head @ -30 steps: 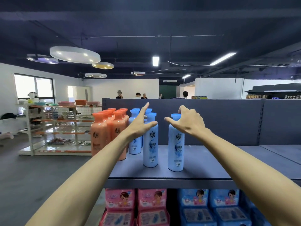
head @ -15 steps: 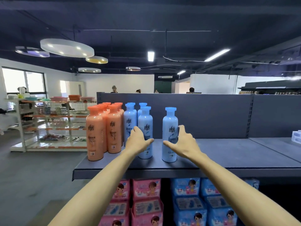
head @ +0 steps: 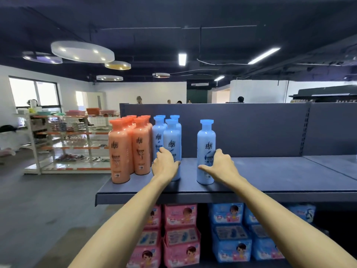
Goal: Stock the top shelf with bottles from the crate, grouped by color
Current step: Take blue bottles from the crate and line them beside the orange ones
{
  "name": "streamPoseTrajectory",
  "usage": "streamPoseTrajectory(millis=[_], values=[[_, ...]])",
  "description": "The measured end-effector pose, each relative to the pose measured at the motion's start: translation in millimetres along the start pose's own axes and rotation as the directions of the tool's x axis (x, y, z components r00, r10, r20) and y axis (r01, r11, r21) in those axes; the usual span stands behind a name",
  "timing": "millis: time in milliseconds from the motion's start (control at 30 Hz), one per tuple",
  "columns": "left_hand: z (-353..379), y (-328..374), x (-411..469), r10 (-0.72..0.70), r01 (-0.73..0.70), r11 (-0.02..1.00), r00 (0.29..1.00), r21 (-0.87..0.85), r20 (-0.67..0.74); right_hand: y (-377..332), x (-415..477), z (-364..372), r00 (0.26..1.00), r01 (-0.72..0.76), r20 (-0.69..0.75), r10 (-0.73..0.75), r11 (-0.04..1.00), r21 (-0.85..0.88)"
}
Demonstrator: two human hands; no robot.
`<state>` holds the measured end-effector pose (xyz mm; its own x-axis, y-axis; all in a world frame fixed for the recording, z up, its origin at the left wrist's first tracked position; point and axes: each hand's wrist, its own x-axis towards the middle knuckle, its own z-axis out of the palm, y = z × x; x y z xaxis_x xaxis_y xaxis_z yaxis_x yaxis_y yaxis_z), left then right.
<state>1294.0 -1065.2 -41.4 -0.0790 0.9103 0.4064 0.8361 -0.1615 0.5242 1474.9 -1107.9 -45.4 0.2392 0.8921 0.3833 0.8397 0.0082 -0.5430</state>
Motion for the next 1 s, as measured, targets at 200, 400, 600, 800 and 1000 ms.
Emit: streamPoseTrajectory(millis=[200,400,600,800,1000], values=[[-14.6,-19.3,7.1,-0.009,0.009,1.000,1.000,0.001,0.006,-17.1,1.7,14.3,1.000,0.020,0.004,-0.020,1.000,-0.020],[-17.4,-30.1,14.2,-0.025,0.025,1.000,1.000,0.017,-0.010,-33.8,6.5,26.6,0.999,0.029,0.026,-0.029,1.000,-0.007],[-17.3,-34.7,24.1,-0.019,0.020,0.992,1.000,0.123,-0.011,-50.3,13.2,41.1,0.999,0.035,0.037,-0.035,0.999,-0.003],[-15.5,-37.1,33.5,0.006,-0.005,0.977,1.000,0.211,-0.006,-61.5,24.8,55.1,0.998,0.043,0.042,-0.042,0.999,-0.022],[-16.2,-39.5,42.7,0.006,-0.012,0.980,0.999,0.198,0.034,-64.5,36.5,67.6,0.999,0.044,0.028,-0.043,0.999,-0.028]])
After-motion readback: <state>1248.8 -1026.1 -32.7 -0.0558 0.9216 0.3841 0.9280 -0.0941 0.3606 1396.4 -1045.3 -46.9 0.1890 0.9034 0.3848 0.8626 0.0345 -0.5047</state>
